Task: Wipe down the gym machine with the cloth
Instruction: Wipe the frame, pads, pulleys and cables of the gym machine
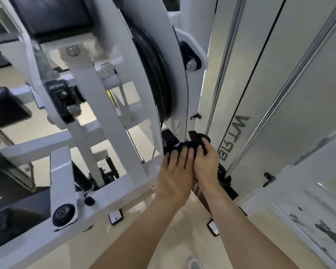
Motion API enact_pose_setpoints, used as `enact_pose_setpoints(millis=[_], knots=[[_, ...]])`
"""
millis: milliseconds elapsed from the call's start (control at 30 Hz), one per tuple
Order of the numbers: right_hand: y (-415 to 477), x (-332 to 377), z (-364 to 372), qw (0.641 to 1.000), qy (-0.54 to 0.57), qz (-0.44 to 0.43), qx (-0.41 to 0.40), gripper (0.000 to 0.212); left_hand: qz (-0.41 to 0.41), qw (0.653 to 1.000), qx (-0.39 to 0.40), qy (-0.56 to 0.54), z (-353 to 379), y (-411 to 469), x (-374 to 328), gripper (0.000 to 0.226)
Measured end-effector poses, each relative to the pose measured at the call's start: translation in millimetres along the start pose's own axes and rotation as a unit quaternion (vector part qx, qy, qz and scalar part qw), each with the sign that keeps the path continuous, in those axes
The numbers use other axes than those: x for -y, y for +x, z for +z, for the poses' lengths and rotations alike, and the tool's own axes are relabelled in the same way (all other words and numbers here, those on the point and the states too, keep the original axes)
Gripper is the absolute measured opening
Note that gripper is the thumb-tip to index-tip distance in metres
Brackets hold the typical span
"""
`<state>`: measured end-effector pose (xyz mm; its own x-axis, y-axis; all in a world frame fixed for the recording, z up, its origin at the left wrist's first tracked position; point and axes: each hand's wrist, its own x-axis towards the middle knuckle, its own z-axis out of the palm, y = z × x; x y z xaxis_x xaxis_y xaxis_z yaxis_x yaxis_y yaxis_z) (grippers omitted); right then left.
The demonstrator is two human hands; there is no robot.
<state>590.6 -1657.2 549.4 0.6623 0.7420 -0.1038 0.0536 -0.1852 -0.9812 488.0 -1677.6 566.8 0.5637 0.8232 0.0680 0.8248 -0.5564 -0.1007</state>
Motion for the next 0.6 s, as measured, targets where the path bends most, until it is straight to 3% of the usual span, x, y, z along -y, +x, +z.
enact_pose_setpoints(millis=[133, 200, 300, 400, 433, 500, 600], knots=[[13.0, 7.3, -16.5, 0.987, -0.053, -0.07, 0.135, 0.034, -0.053, 0.998, 0.009, -0.039, -9.3, 17.9, -6.6, 0.072], [4.4, 5.1, -26.8, 0.962, -0.127, -0.163, 0.178, 0.035, -0.056, 0.998, 0.007, -0.029, -10.7, -0.2, 2.0, 0.068], [-24.7, -5.9, -30.3, 0.869, -0.325, -0.321, 0.192, 0.045, -0.071, 0.997, -0.026, -0.016, -3.5, -40.1, 20.7, 0.065], [-53.3, -15.0, -21.3, 0.751, -0.387, -0.496, 0.201, 0.046, -0.087, 0.996, -0.025, 0.022, -1.1, -51.7, 26.0, 0.059], [-49.1, -14.0, -22.8, 0.746, -0.372, -0.51, 0.214, 0.048, -0.098, 0.994, -0.028, 0.028, -1.3, -47.8, 21.7, 0.057], [-21.5, -6.4, -32.3, 0.778, -0.354, -0.465, 0.232, 0.053, -0.108, 0.993, -0.034, 0.02, -3.3, -32.4, 7.4, 0.059], [17.1, -0.3, -48.0, 0.86, -0.303, -0.303, 0.276, 0.072, -0.102, 0.995, -0.002, -0.006, -8.3, -15.7, -13.1, 0.075]])
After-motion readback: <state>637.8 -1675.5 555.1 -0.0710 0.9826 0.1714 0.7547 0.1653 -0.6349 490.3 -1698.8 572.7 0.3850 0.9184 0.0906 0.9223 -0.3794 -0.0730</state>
